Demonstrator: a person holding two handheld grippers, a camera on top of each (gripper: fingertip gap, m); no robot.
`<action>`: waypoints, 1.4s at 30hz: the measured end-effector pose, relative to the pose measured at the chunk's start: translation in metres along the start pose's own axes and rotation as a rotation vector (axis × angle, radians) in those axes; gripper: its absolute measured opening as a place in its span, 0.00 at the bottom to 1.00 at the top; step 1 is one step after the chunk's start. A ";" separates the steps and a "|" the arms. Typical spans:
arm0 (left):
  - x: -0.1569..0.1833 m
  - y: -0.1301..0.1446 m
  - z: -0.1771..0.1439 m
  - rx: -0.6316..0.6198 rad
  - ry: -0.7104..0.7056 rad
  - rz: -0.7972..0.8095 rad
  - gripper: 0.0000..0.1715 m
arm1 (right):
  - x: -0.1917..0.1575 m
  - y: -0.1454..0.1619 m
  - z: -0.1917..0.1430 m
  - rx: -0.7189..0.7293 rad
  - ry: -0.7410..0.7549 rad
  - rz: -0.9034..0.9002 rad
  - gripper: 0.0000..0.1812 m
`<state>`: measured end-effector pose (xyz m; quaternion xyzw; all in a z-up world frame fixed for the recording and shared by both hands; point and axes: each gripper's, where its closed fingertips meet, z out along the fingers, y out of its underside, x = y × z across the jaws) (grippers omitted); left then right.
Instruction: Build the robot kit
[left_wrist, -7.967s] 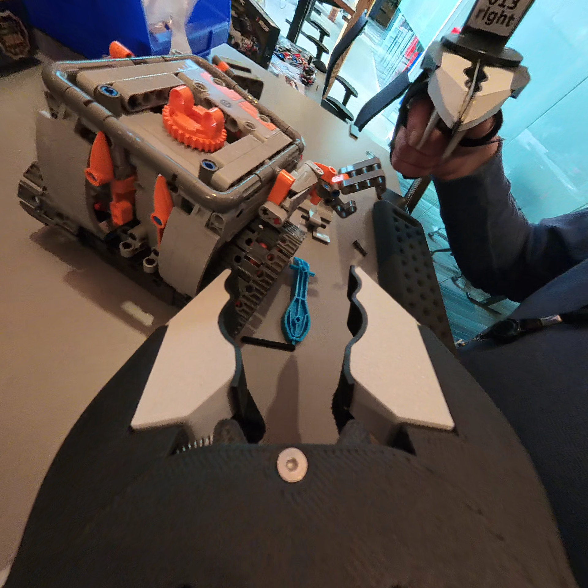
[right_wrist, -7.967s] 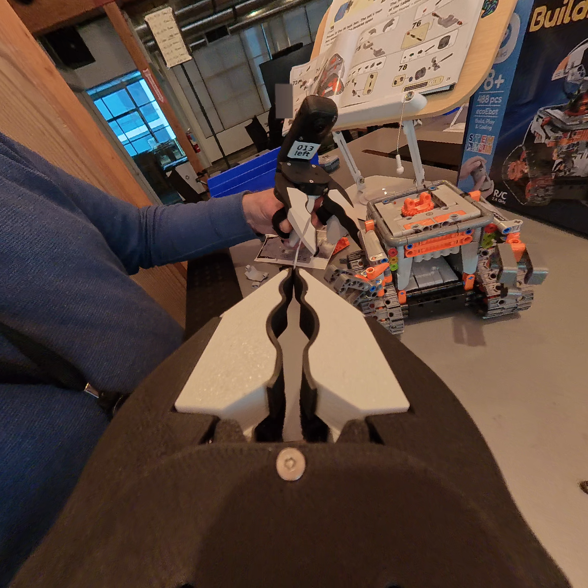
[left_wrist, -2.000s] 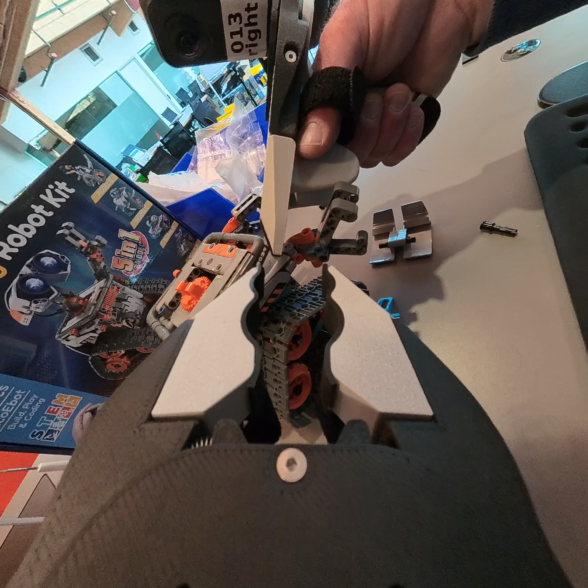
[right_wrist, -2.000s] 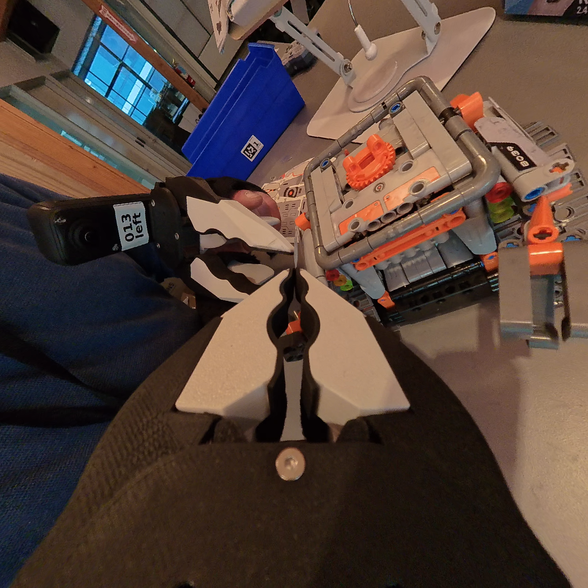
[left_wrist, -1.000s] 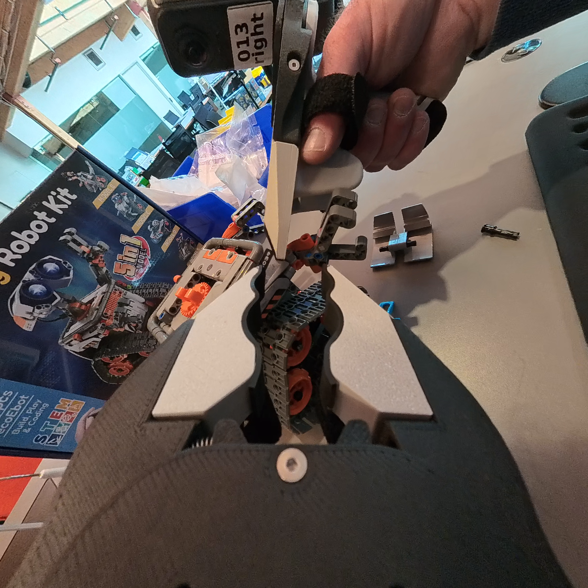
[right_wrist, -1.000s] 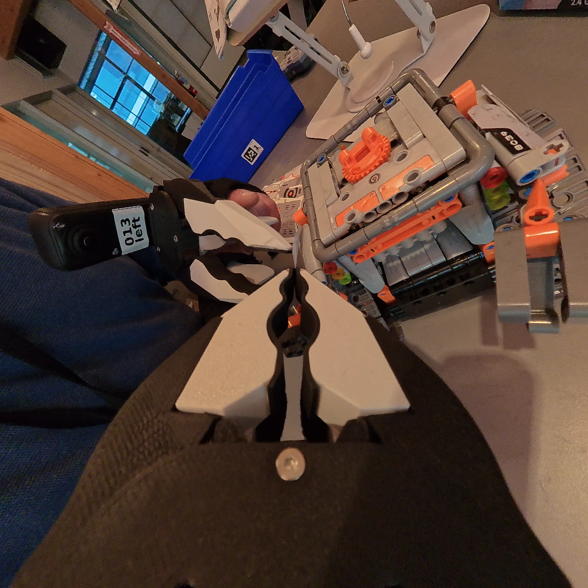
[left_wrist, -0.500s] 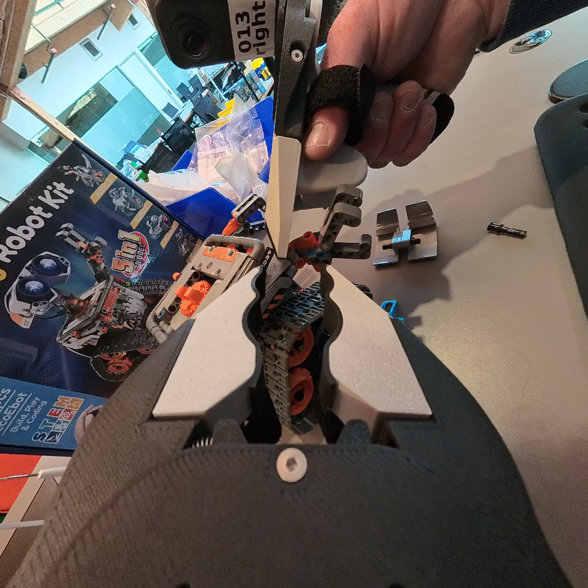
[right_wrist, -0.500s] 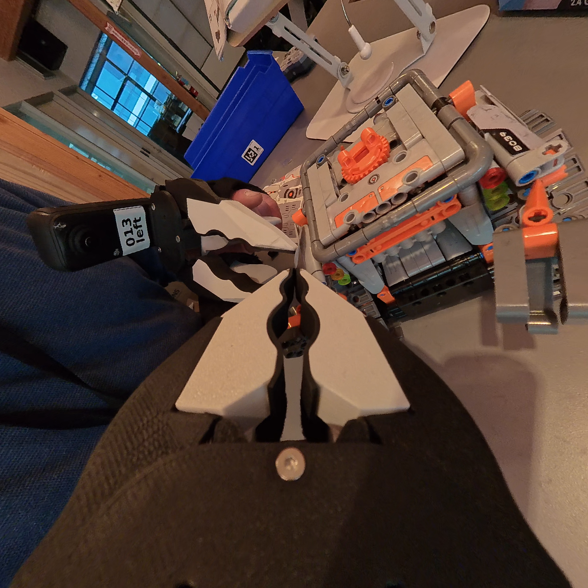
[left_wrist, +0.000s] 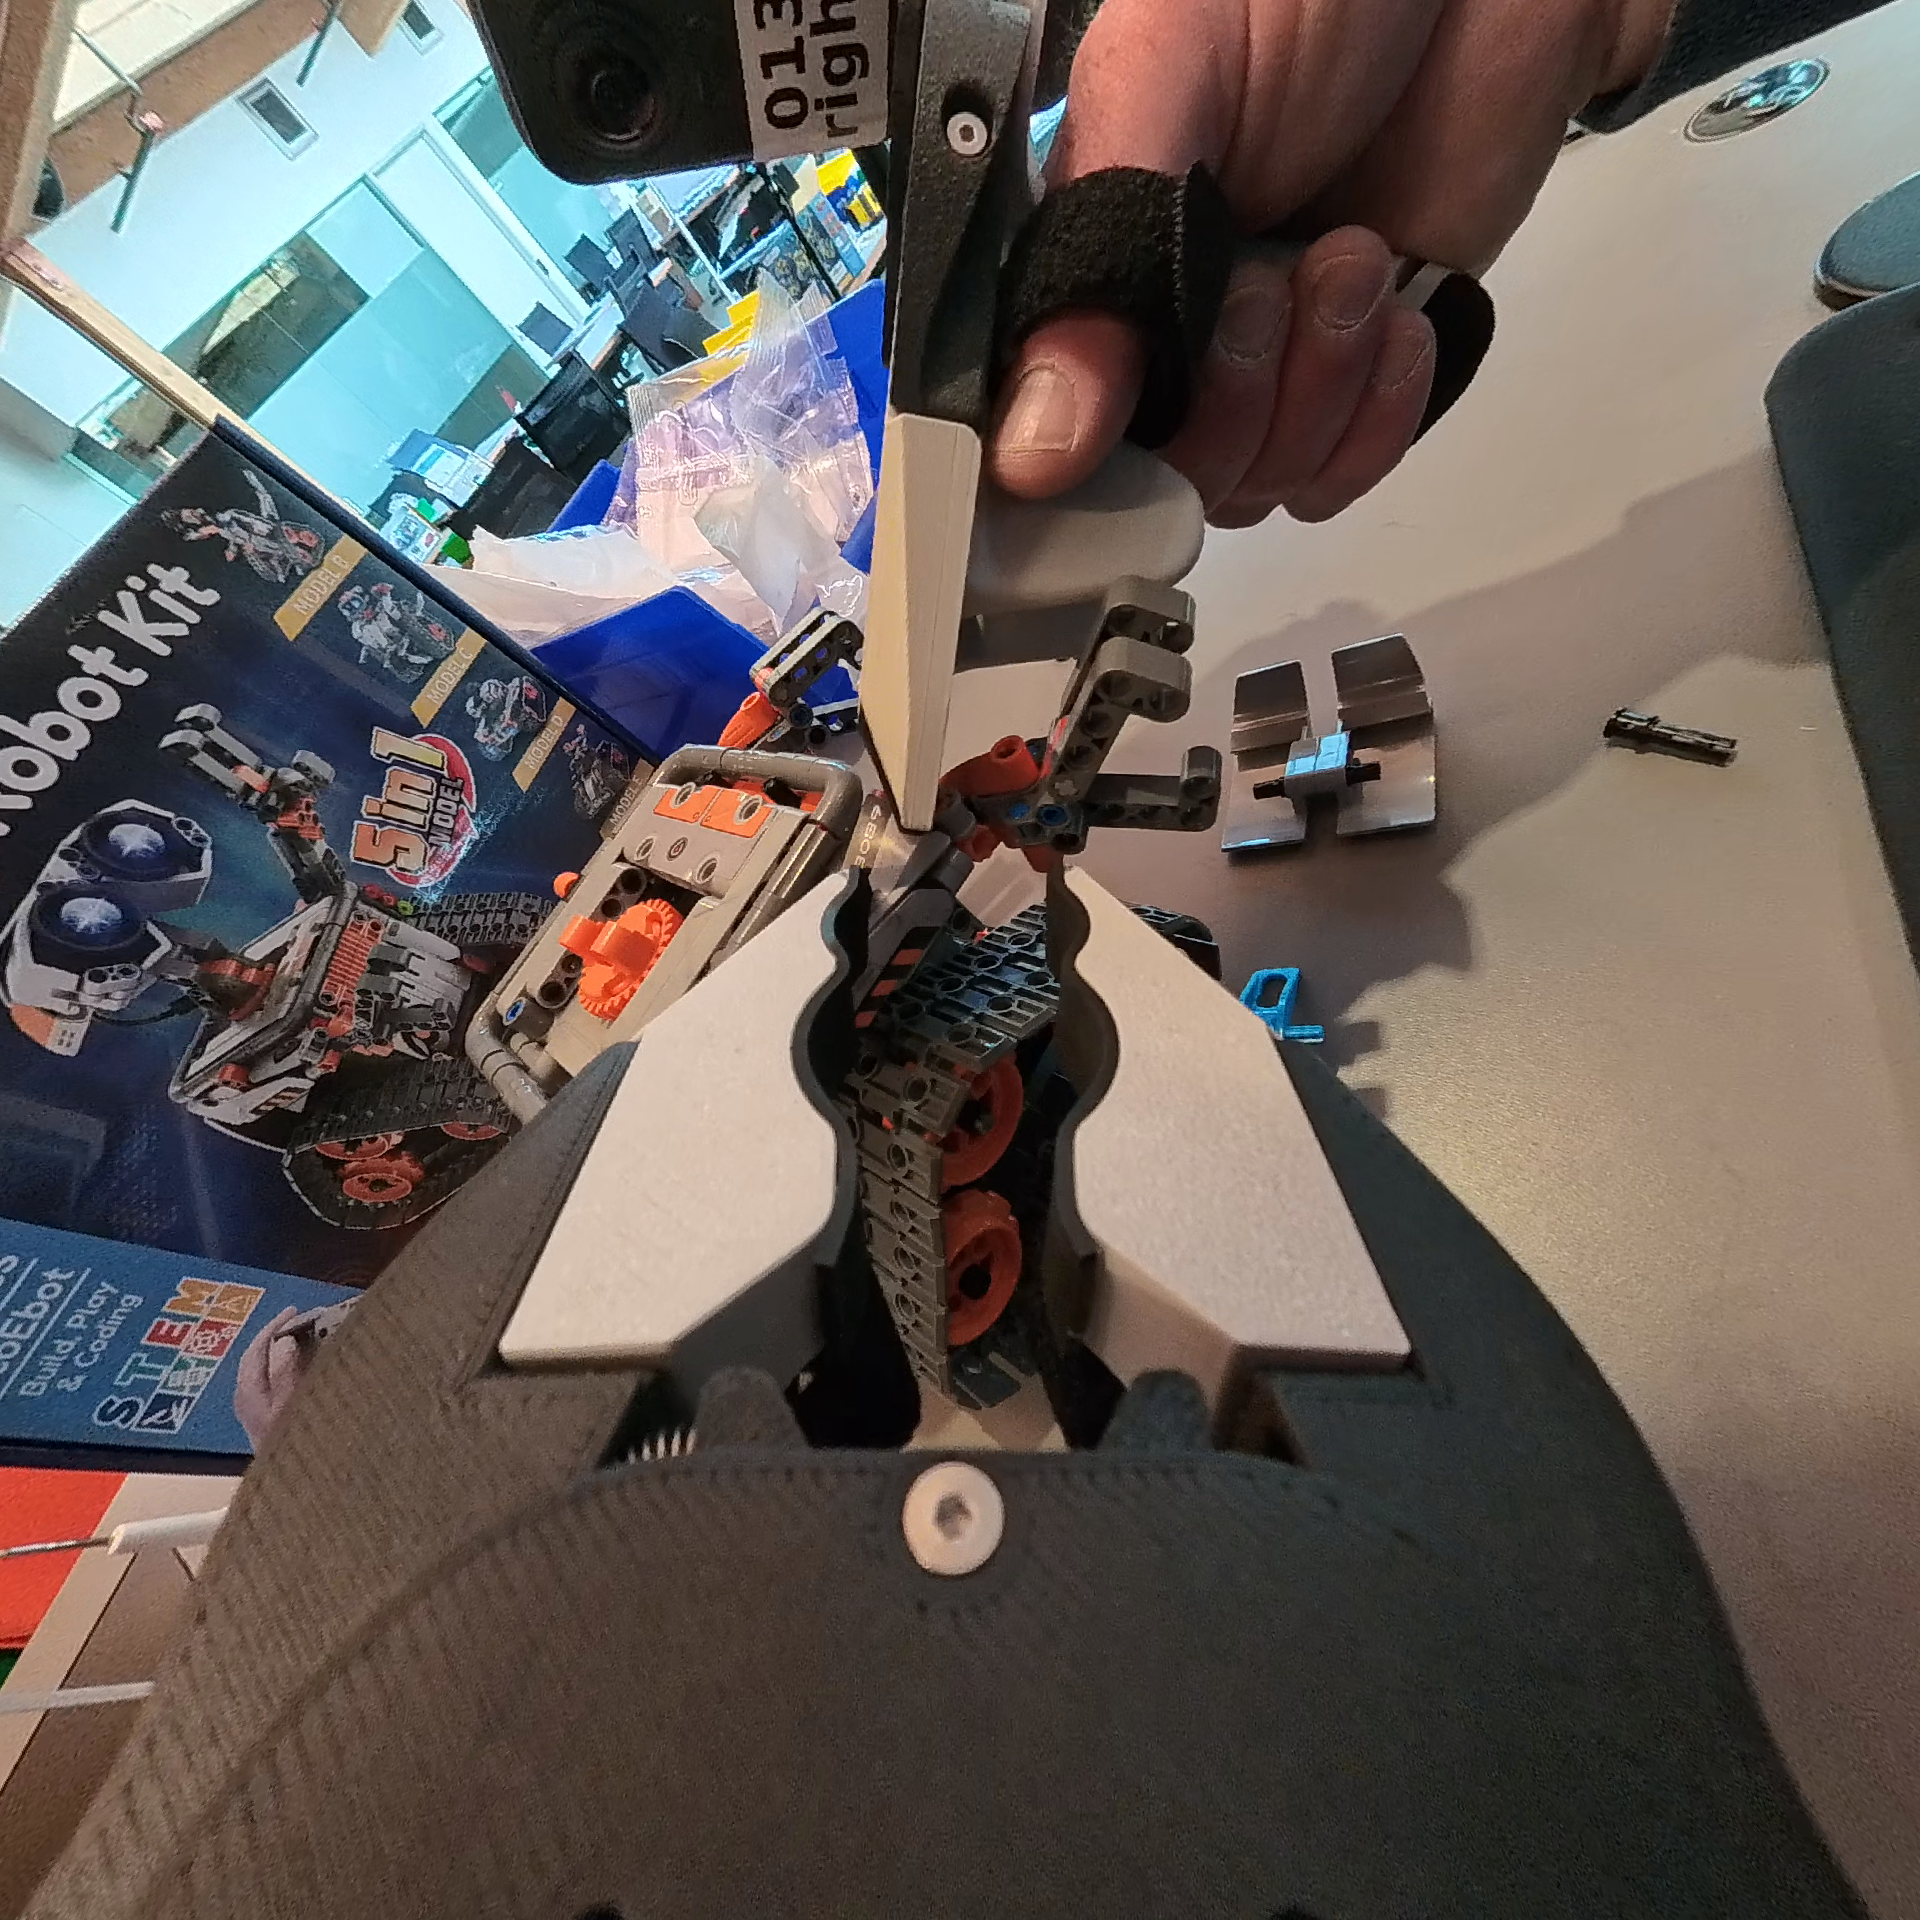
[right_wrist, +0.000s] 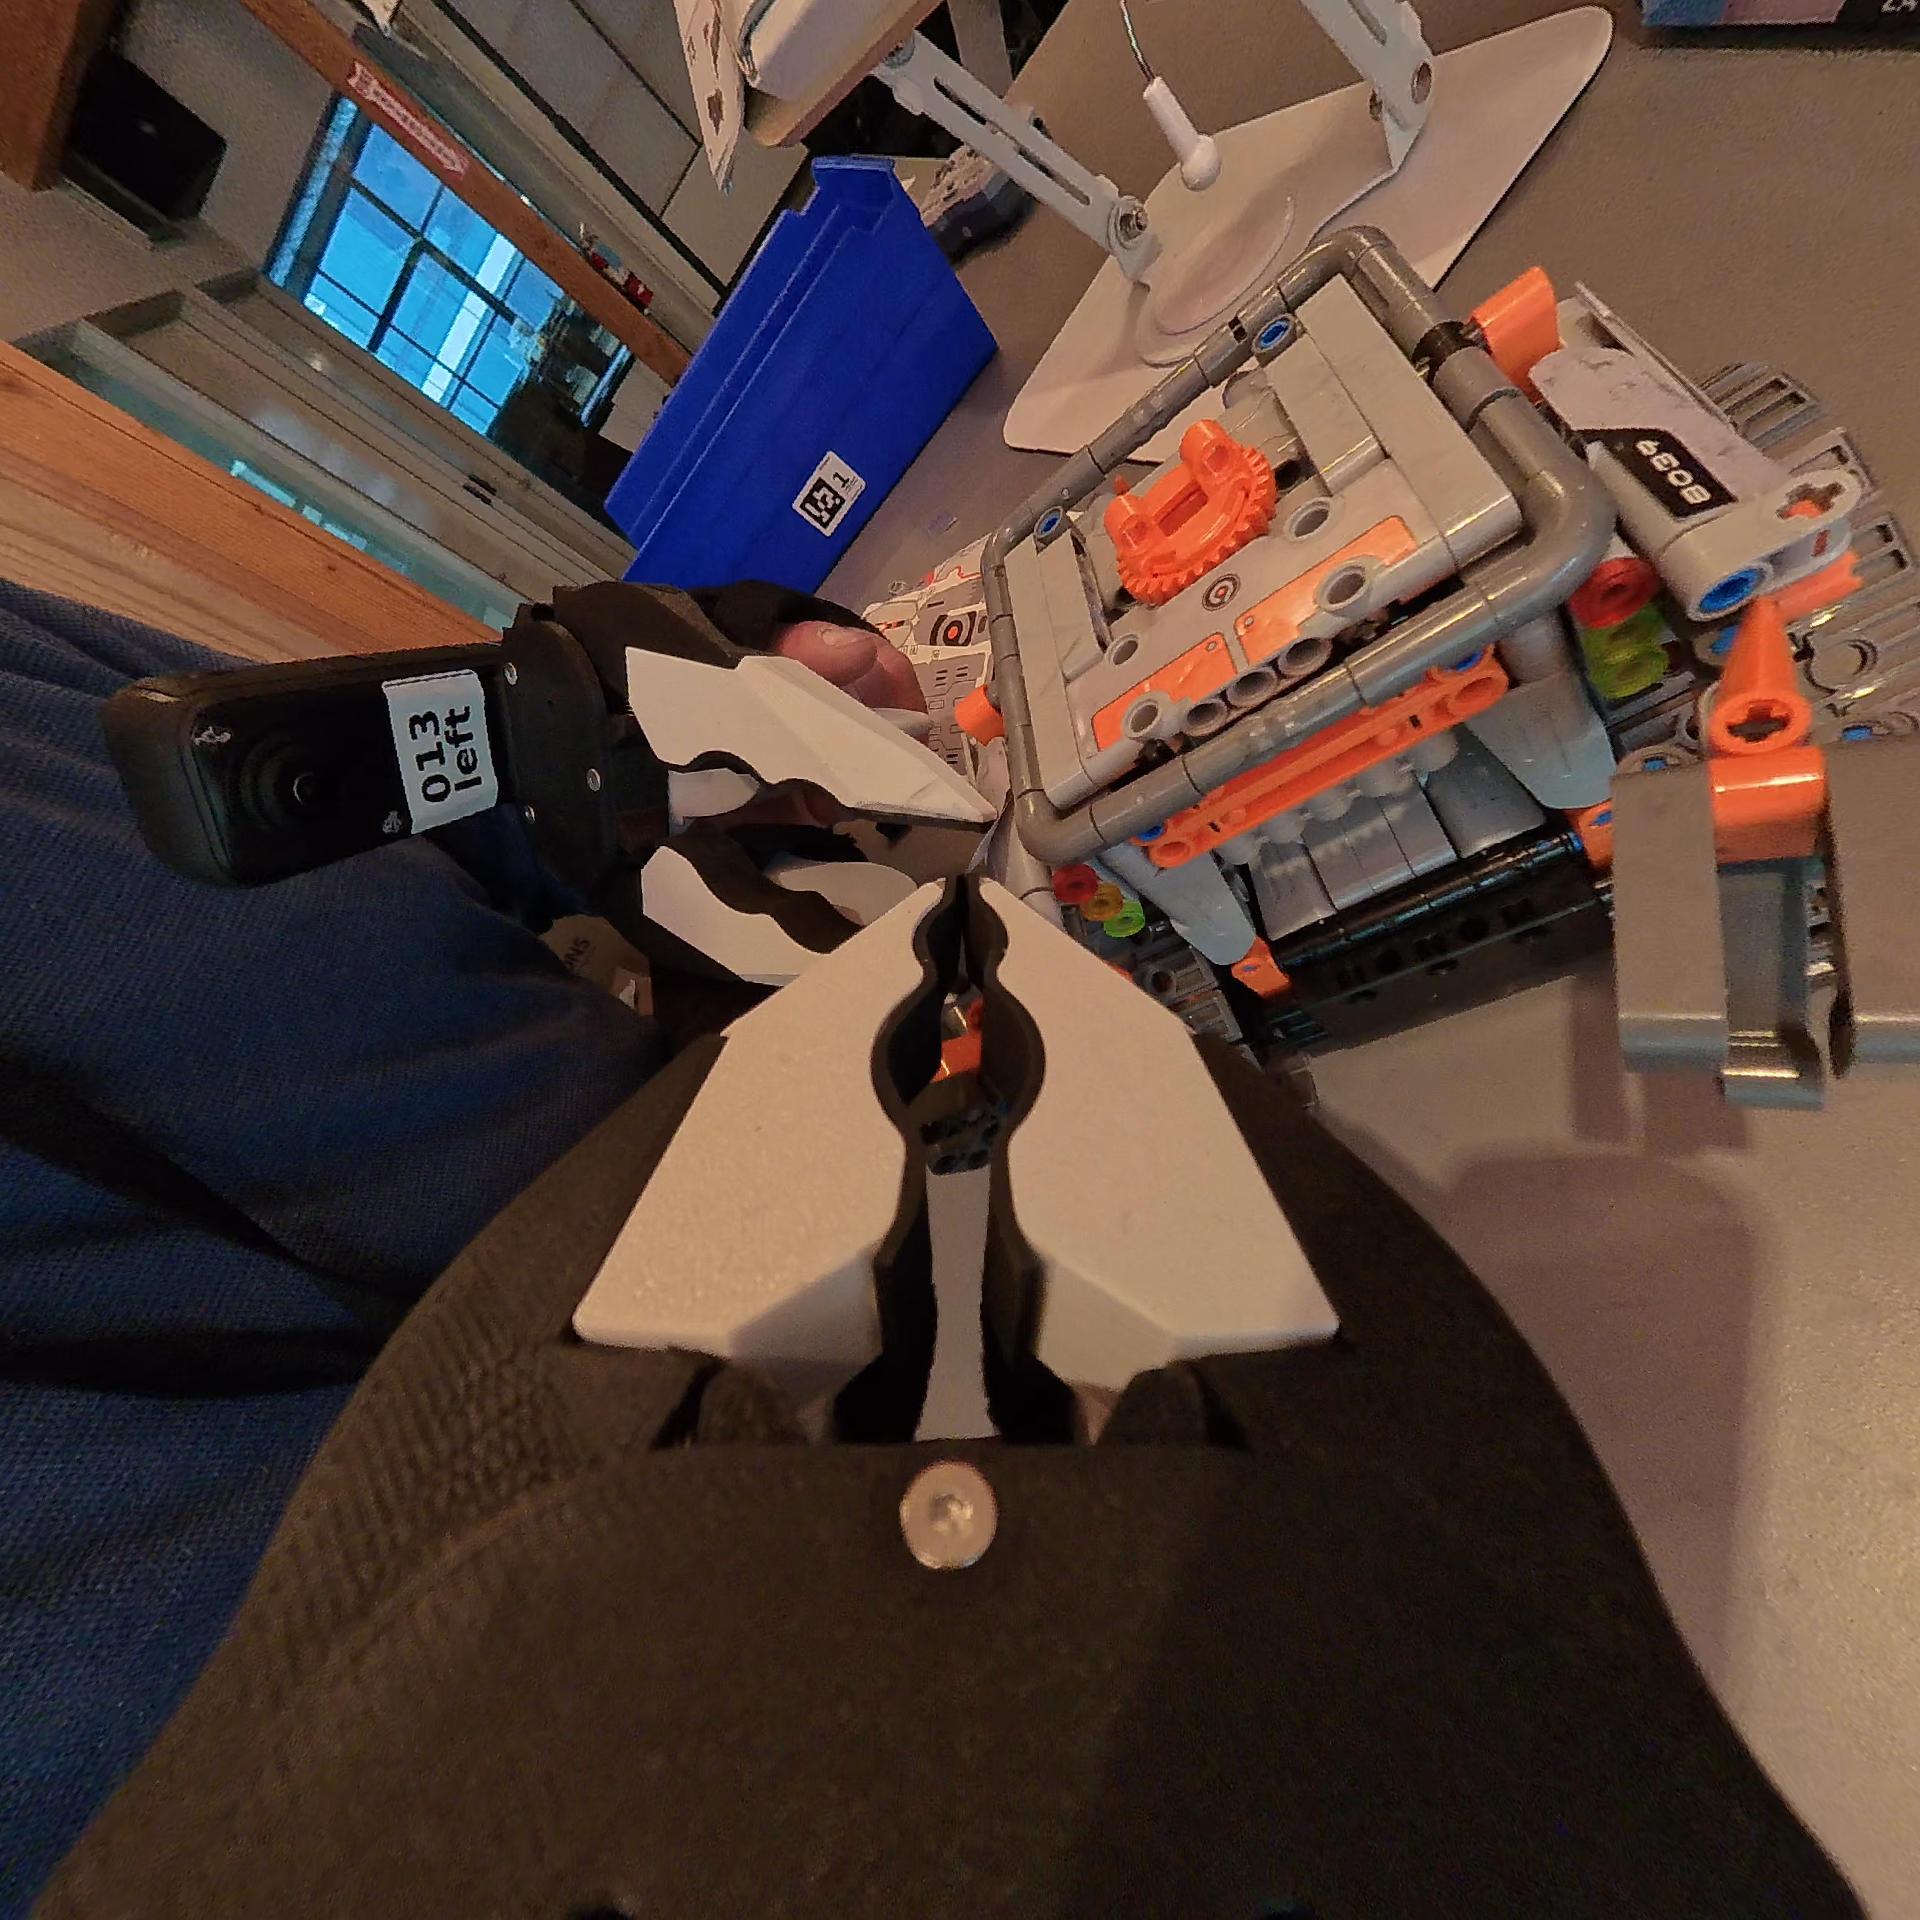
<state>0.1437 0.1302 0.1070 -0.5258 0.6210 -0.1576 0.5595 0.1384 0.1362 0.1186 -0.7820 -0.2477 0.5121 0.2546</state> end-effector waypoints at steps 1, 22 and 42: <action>0.000 0.000 0.000 0.000 -0.002 0.001 0.18 | 0.000 0.000 0.000 -0.001 -0.001 -0.001 0.00; -0.003 0.002 0.002 -0.024 0.010 -0.023 0.20 | 0.000 -0.003 -0.002 0.007 0.015 -0.003 0.02; -0.003 0.003 0.002 -0.022 0.030 -0.003 0.18 | -0.014 -0.011 -0.016 -0.035 0.193 -0.201 0.10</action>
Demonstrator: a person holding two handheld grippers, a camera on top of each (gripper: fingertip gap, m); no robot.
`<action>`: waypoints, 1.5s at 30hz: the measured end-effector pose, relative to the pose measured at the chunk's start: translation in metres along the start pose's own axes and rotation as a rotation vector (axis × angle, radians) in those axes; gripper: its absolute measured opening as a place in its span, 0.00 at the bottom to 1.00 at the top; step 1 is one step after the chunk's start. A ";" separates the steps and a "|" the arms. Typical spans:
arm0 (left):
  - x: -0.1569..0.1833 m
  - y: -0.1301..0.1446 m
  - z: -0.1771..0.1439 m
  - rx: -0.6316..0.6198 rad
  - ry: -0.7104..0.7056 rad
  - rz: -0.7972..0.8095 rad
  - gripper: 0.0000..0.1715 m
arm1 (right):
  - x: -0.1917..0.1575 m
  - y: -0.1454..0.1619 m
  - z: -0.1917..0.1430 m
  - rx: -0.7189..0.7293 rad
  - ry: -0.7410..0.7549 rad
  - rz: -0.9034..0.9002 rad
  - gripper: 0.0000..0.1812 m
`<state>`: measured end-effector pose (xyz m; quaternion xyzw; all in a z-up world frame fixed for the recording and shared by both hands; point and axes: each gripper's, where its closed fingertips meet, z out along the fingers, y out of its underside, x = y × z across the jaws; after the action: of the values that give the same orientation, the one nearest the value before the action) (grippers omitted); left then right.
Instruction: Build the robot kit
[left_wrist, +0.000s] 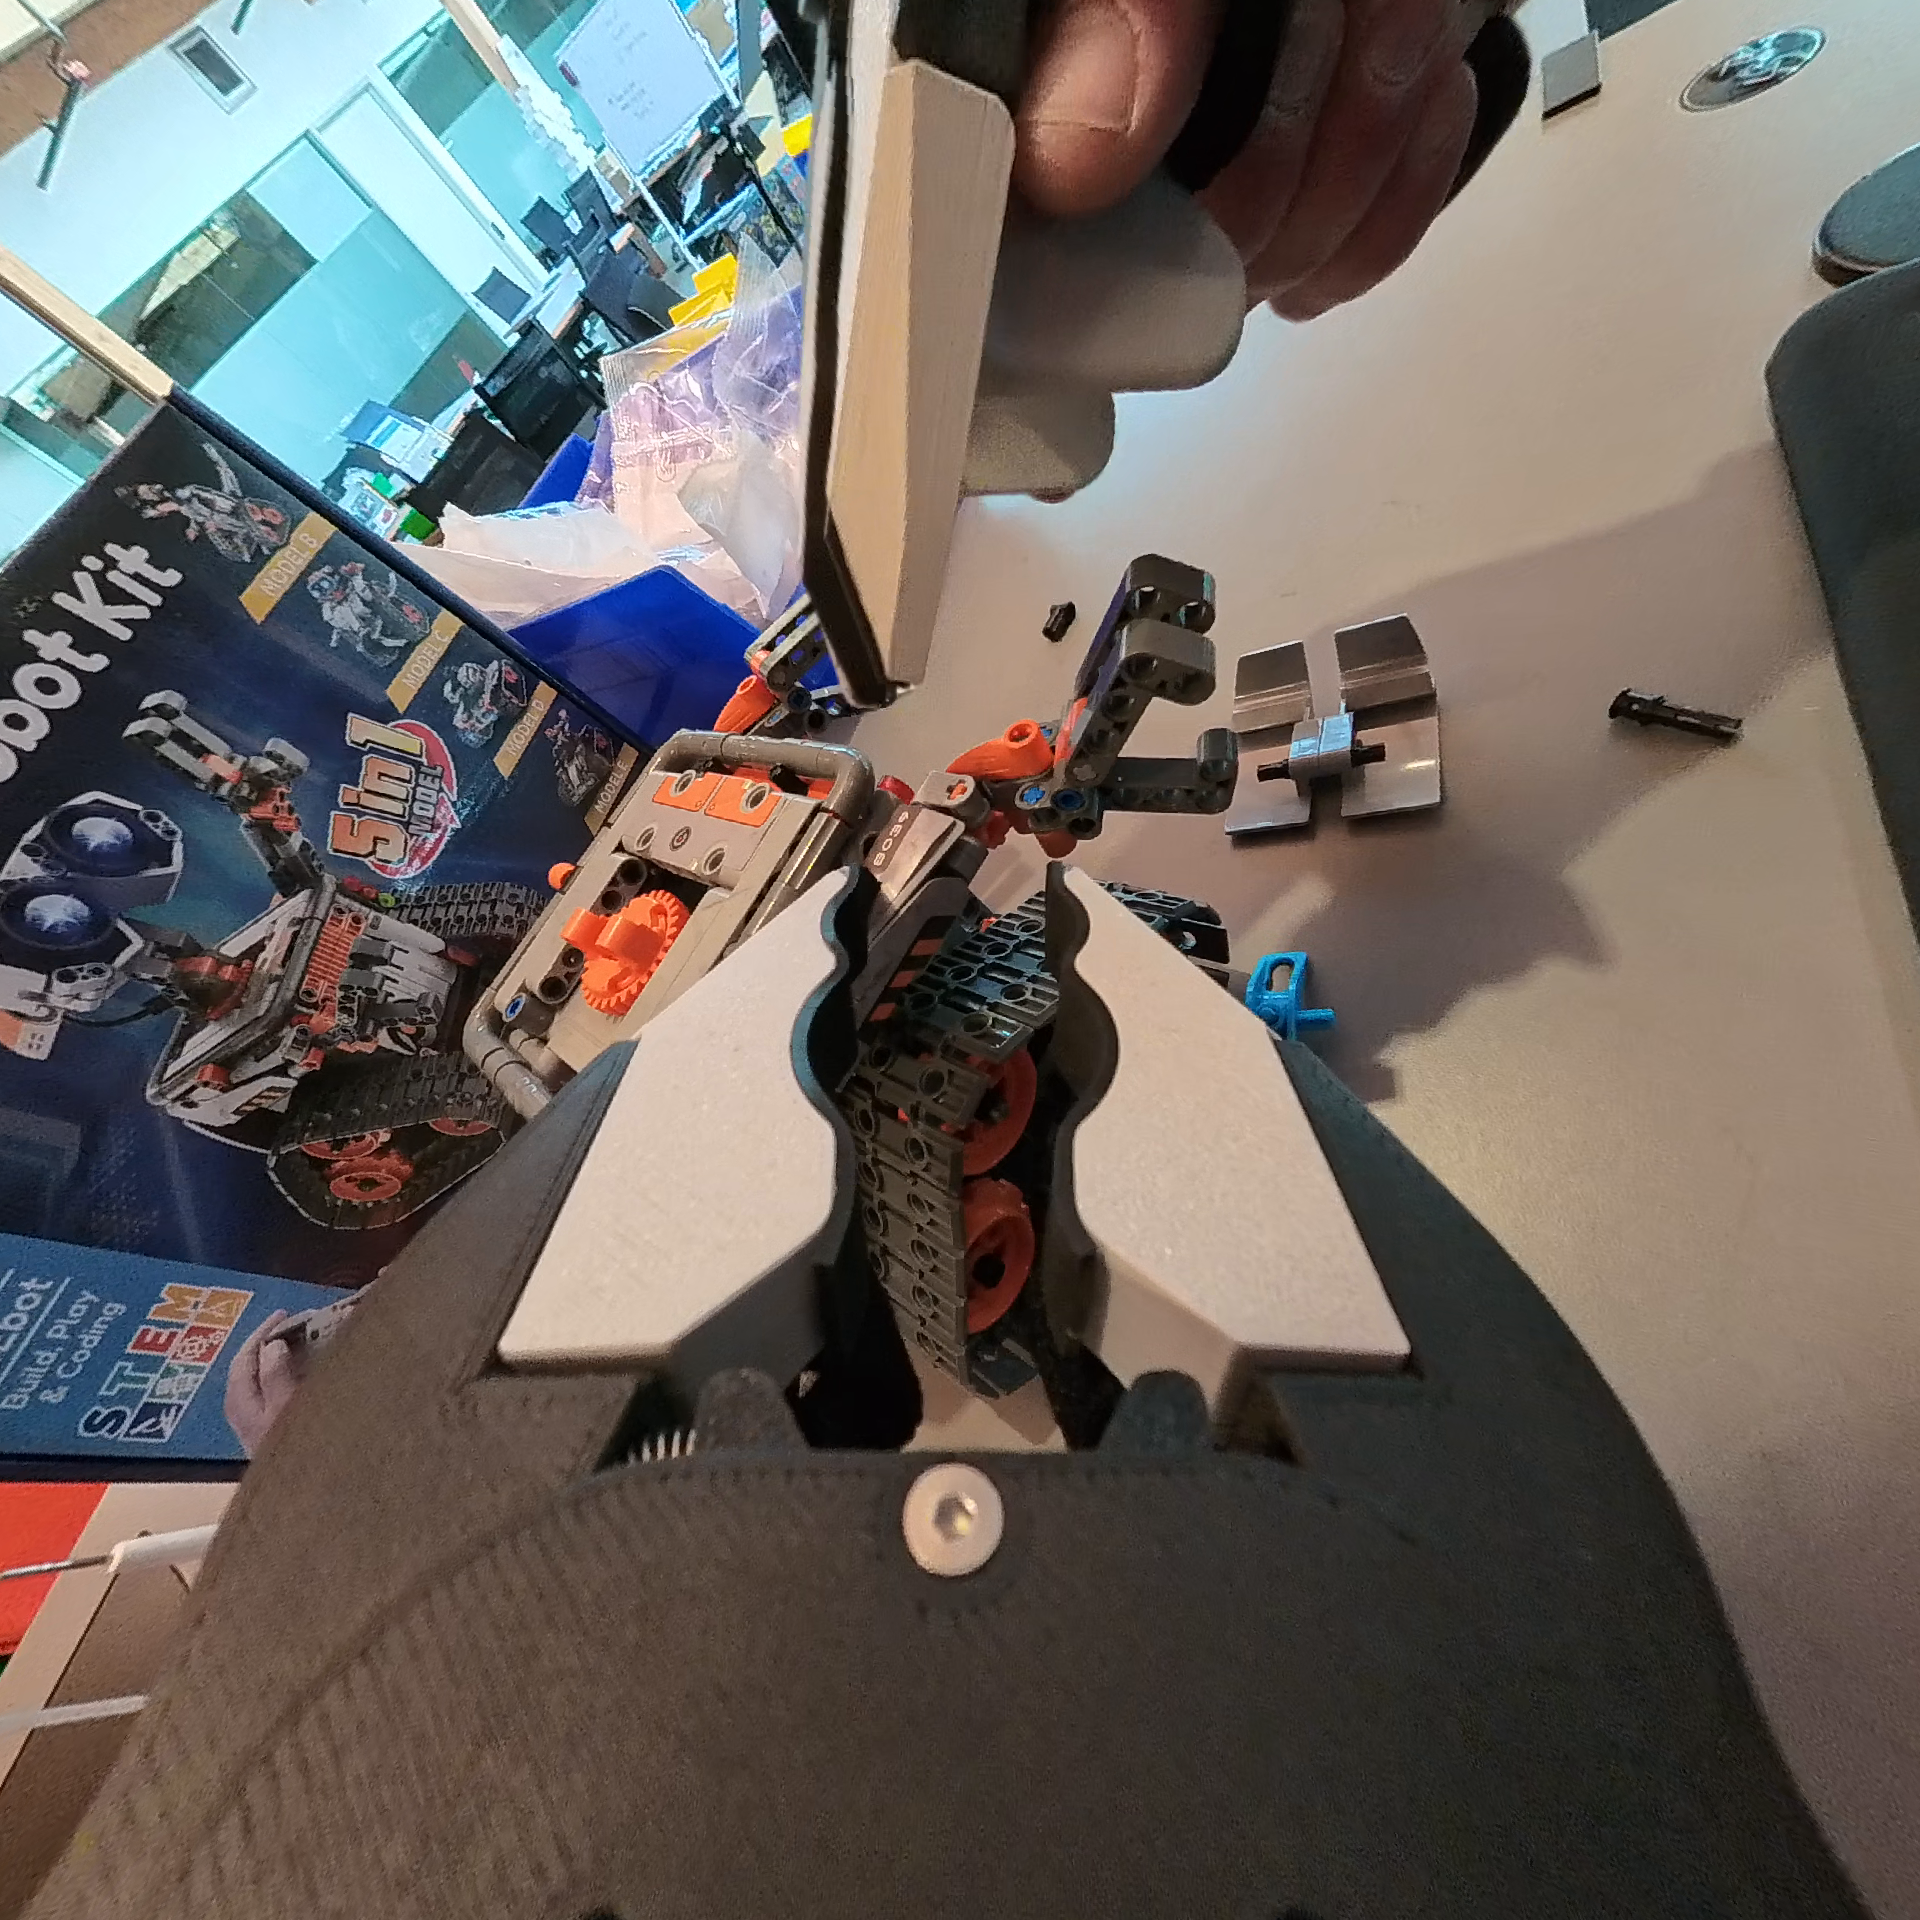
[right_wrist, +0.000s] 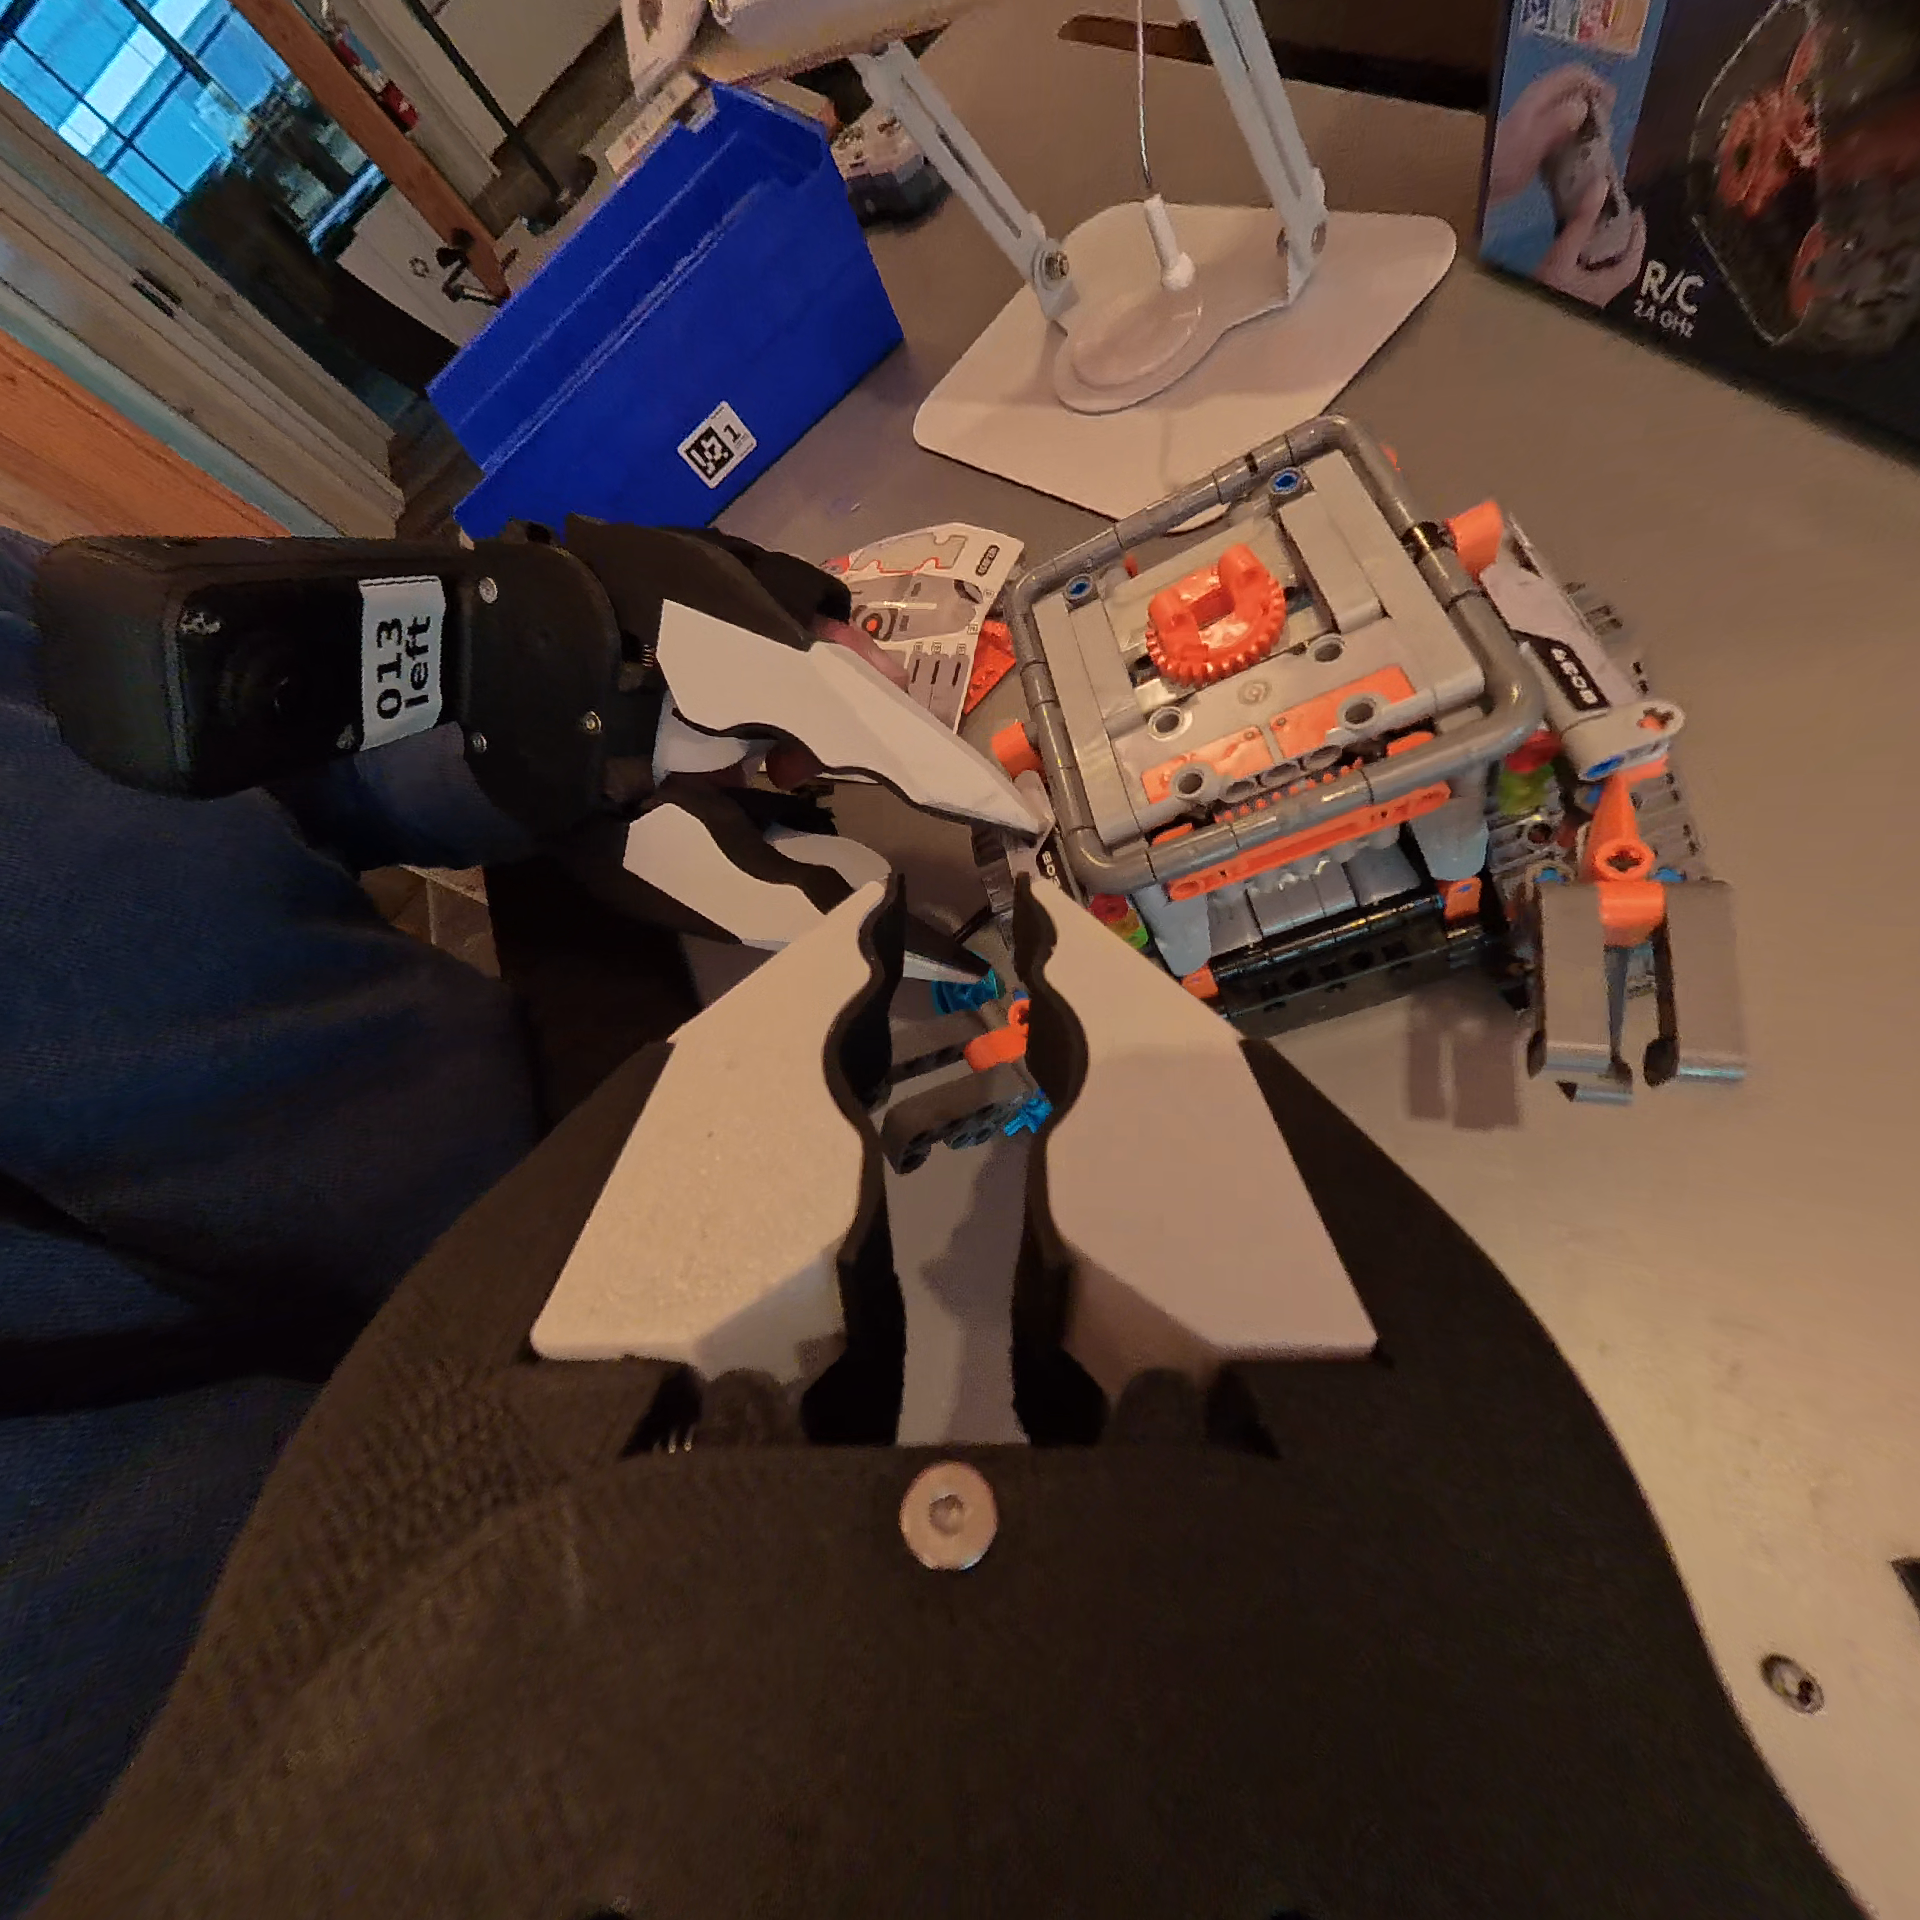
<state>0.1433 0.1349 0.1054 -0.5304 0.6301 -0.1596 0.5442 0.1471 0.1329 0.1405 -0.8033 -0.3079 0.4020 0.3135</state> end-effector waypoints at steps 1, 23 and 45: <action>0.001 0.000 0.000 0.003 0.007 0.001 0.19 | 0.000 -0.001 0.002 0.001 0.012 -0.021 0.09; -0.001 0.000 -0.001 -0.063 0.048 0.070 0.17 | 0.019 0.008 0.011 -0.163 0.393 -0.349 0.00; 0.010 -0.001 0.014 -0.200 0.058 0.251 0.26 | 0.033 0.023 -0.002 0.069 0.326 -0.121 0.00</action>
<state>0.1575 0.1318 0.0959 -0.4942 0.7196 -0.0420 0.4860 0.1701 0.1433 0.1092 -0.8267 -0.2866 0.2573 0.4102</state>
